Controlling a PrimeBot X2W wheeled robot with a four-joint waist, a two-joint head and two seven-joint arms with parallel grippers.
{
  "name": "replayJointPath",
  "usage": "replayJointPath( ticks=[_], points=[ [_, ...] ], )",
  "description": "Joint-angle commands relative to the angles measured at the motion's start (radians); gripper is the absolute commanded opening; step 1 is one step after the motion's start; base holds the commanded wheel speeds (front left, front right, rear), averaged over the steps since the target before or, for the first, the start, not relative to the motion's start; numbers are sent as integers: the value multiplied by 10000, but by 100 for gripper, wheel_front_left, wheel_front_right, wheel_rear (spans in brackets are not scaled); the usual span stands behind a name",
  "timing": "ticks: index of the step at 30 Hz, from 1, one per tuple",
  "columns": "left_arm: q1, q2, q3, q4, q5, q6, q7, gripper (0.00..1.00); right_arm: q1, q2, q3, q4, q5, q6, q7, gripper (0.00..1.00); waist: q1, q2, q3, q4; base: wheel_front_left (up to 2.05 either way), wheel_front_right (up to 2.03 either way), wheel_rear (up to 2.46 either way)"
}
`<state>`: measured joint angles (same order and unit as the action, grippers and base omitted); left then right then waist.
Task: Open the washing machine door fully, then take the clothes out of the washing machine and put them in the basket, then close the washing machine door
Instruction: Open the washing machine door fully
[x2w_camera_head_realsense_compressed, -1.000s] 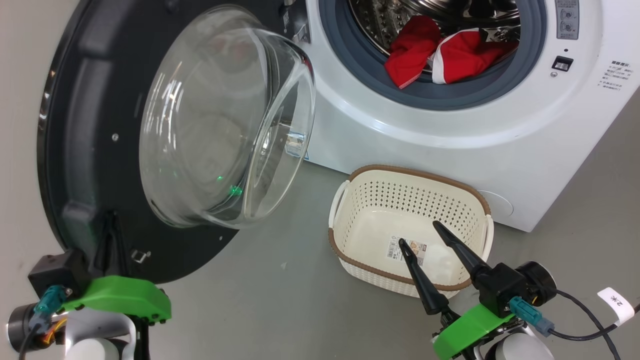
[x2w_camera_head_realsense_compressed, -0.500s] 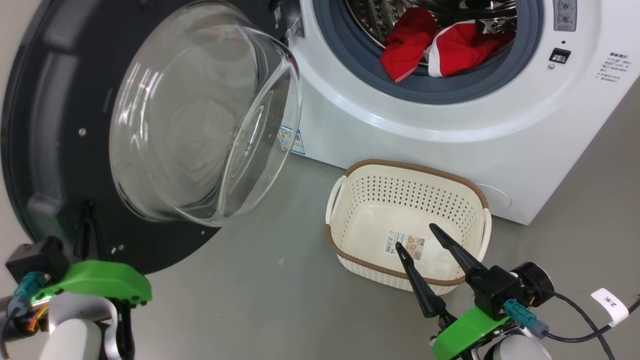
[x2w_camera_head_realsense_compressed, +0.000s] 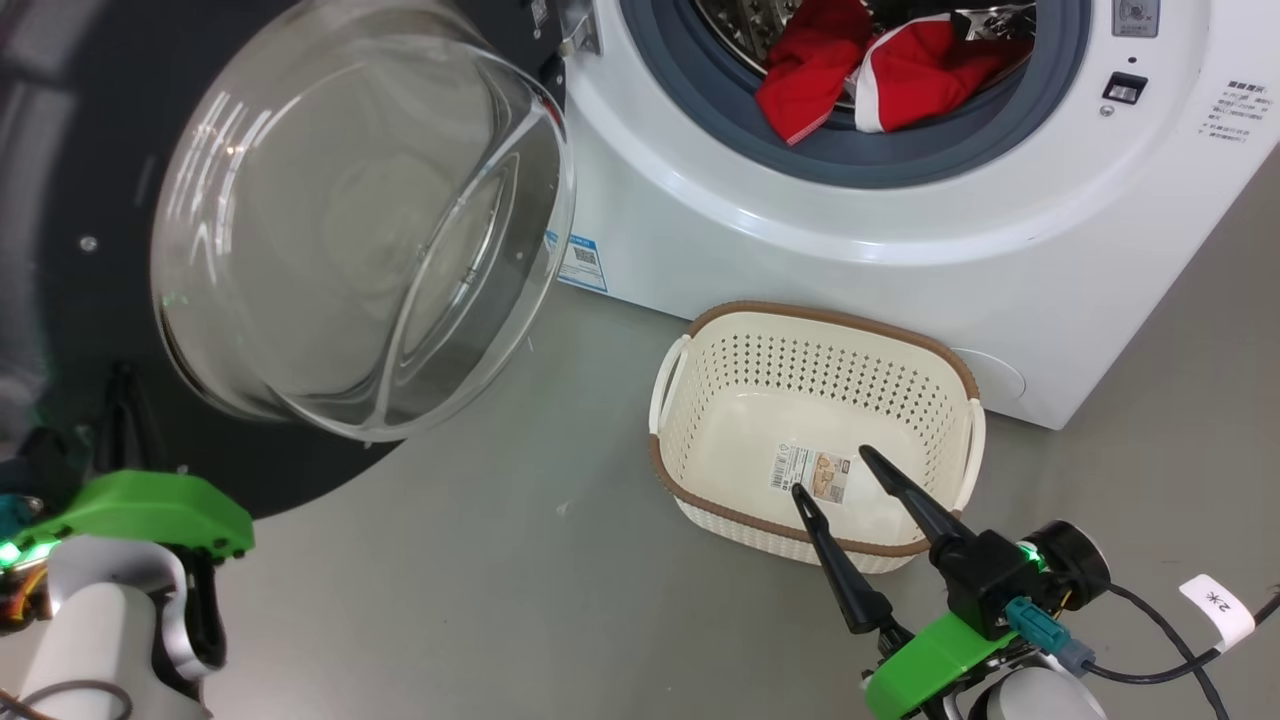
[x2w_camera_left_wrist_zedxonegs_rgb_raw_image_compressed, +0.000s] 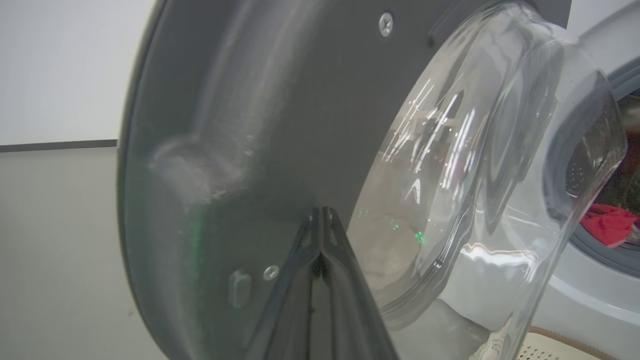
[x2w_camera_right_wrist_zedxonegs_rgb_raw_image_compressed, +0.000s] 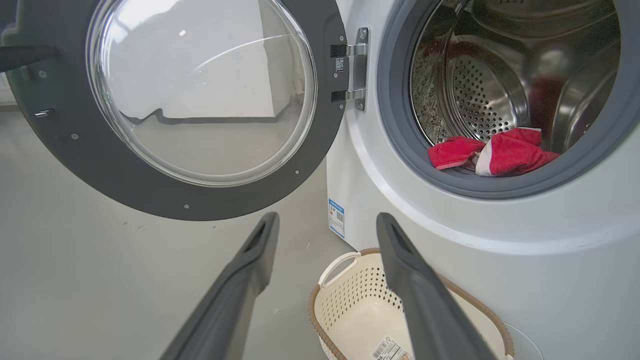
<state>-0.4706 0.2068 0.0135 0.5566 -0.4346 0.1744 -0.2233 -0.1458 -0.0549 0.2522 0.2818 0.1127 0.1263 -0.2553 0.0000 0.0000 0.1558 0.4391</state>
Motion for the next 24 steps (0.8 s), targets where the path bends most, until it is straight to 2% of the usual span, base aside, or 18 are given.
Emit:
replayJointPath(
  ticks=[1, 14, 24],
  points=[
    [-481, 615, 496, -79, -77, -23, -118, 0, -287, 47, 207, -209, -84, 44, -65, 100, 0, 0, 36, -2, 0, 0, 0],
    [-1259, 774, 884, 1503, -92, -502, -376, 0, -426, 47, 267, -151, -191, 44, -28, 100, 0, 0, 240, -119, 0, 0, 0],
    [-1236, 639, 1213, 1481, 420, -690, -383, 0, -464, 47, 377, -97, -71, 44, -13, 100, 0, 0, 195, -191, 0, 0, 0]
  ],
)
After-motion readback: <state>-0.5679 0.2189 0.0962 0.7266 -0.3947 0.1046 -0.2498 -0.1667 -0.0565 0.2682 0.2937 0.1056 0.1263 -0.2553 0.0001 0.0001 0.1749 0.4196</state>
